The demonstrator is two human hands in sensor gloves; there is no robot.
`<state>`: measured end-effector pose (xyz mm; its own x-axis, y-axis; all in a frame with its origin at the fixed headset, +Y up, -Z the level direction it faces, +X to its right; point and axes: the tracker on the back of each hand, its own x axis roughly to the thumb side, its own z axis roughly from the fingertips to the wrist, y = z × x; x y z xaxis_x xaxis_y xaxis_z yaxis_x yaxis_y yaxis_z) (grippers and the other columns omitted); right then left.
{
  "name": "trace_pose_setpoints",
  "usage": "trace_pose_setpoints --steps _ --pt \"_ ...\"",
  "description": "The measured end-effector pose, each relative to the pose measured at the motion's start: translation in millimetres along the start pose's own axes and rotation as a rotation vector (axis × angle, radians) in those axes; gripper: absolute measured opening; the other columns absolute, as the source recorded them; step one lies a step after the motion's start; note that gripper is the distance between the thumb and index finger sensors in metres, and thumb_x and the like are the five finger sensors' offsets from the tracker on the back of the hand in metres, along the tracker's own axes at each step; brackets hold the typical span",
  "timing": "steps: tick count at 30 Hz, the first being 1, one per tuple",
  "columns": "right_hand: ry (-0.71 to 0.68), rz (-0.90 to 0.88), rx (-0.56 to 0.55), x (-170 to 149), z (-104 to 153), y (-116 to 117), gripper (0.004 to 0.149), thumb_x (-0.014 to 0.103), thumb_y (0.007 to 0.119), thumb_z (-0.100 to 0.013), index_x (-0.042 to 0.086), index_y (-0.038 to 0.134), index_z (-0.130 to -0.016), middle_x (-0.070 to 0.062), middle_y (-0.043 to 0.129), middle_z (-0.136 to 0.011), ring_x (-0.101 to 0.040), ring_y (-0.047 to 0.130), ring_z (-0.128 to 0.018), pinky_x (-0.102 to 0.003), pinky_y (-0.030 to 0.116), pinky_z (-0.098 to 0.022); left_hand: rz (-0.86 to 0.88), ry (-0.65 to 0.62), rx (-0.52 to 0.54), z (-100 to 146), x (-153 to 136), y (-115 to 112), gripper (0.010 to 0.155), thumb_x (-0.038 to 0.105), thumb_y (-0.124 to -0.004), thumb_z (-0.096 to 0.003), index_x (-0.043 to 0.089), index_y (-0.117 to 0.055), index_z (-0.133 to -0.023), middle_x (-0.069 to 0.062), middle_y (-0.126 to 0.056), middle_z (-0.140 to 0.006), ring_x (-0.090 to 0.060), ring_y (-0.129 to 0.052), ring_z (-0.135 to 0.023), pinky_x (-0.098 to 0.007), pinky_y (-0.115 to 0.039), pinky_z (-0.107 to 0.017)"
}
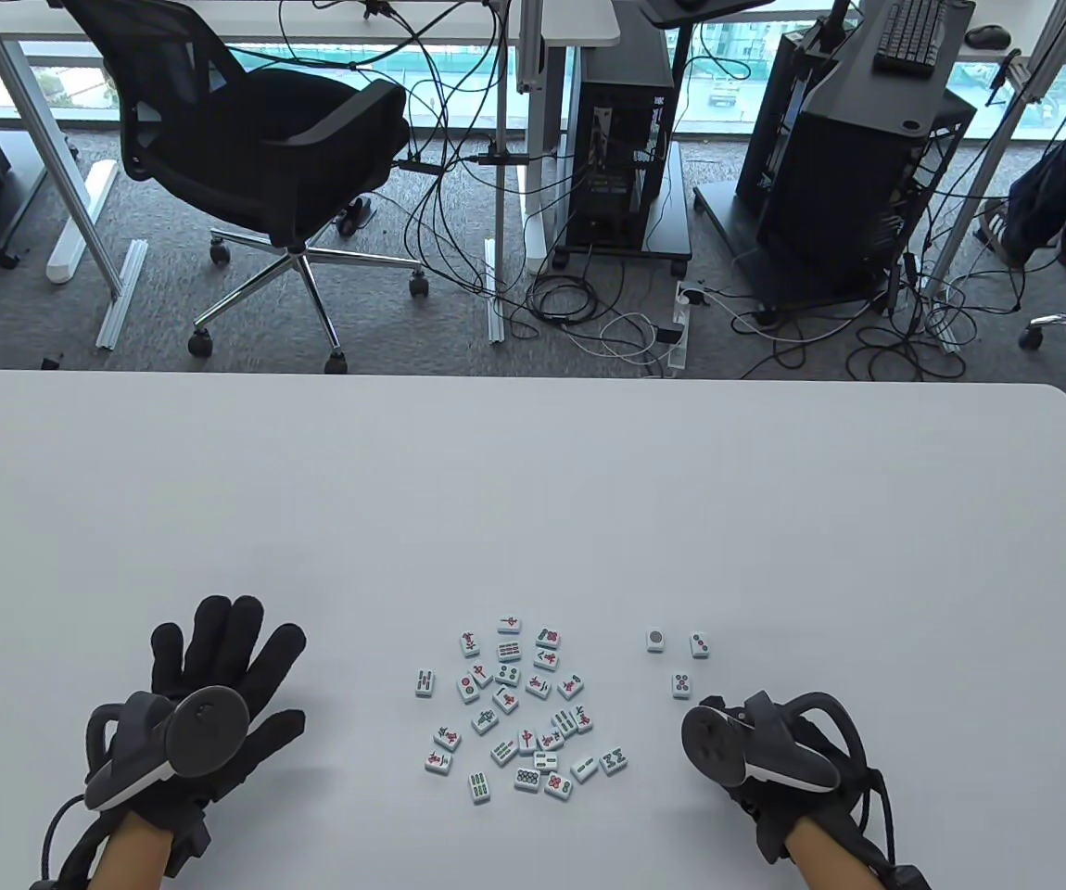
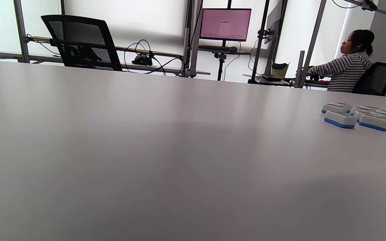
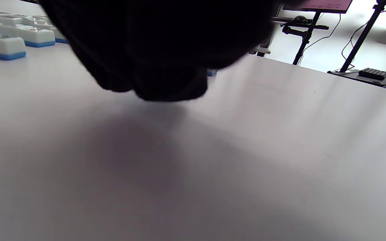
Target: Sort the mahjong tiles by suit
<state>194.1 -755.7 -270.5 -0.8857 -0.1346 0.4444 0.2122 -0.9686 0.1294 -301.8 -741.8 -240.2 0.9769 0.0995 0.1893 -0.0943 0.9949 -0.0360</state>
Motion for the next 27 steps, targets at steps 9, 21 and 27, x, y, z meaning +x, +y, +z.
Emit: trace_pose_setpoints --steps 9,21,27 --pt "0.012 -0.025 0.072 2 -1 5 0.063 0.036 0.084 -0.046 0.004 0.068 -0.098 -0.006 0.095 -0.052 -0.015 0.09 -0.019 -0.025 0.08 -0.012 -0.003 0.005 -0.001 0 -1 0 0.079 0.076 -0.054 -0.0421 0.05 -0.022 -0.109 0.018 0.01 -0.113 -0.014 0.017 -0.109 -0.051 0.007 -0.075" --pt "-0.1 0.011 -0.179 89 -1 -35 0.045 0.044 0.08 -0.047 0.007 0.089 -0.072 -0.002 0.097 -0.036 -0.011 0.087 -0.006 -0.023 0.077 -0.002 -0.022 0.015 0.013 0 0 0 0.08 0.076 -0.056 -0.0418 0.05 -0.022 -0.109 0.018 0.01 -0.113 -0.014 0.017 -0.109 -0.051 0.008 -0.075" --pt "-0.04 0.064 -0.106 122 -19 -32 0.045 0.048 0.078 -0.048 0.008 0.091 -0.064 0.001 0.096 -0.029 -0.008 0.085 -0.001 -0.022 0.076 0.001 -0.017 0.011 0.027 0 0 1 0.08 0.076 -0.056 -0.042 0.049 -0.022 -0.11 0.018 0.01 -0.114 -0.014 0.017 -0.109 -0.051 0.007 -0.075"
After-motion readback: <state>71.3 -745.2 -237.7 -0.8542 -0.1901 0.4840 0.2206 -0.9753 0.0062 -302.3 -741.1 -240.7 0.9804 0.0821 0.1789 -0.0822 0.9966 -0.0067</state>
